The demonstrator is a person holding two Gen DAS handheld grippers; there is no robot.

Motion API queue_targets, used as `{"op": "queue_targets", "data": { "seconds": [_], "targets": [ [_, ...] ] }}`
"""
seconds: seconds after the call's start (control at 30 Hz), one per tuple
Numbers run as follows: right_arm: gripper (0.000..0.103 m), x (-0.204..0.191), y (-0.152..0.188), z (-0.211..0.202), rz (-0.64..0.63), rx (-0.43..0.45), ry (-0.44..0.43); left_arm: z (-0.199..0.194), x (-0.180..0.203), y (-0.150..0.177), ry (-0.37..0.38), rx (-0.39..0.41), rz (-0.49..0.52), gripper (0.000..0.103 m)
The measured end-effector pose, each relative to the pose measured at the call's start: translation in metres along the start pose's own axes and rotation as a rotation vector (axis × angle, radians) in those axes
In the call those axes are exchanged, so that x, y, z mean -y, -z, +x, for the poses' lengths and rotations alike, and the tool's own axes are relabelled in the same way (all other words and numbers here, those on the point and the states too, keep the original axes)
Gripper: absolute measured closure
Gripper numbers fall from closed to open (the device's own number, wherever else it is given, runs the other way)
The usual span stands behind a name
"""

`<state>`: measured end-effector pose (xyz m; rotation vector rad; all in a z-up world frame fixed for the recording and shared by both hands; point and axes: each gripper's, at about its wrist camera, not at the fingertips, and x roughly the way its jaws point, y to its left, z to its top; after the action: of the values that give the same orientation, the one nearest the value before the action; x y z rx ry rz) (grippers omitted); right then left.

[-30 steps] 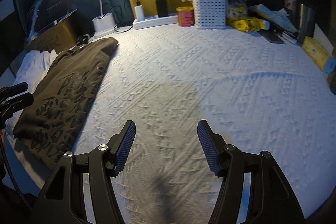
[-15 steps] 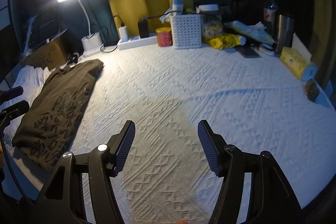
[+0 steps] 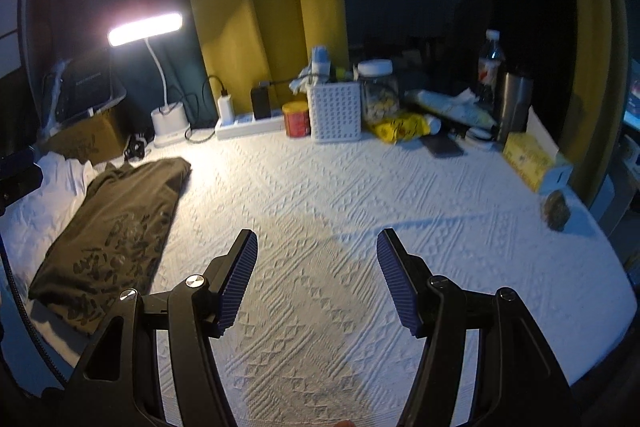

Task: Fold small clothes

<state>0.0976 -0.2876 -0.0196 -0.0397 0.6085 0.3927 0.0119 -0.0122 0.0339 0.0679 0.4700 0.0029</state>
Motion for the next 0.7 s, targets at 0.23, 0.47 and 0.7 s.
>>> {"op": "queue_targets", "data": {
  "seconds": [0.23,0.47,0.7],
  "targets": [
    [0.037,-0.001,-0.019,-0.034,-0.004,0.085,0.012,-0.023,-0.005,-0.012,-0.046,0.1,-0.005,0.013],
    [0.037,-0.006,-0.037,-0.068,-0.022,0.178,0.024,-0.042,-0.005,-0.019,-0.057,0.184,0.006,0.013],
    [0.037,-0.012,-0.048,-0.101,-0.026,0.285,0.02,-0.074,-0.005,-0.019,-0.09,0.341,0.022,0.0]
  ]
}}
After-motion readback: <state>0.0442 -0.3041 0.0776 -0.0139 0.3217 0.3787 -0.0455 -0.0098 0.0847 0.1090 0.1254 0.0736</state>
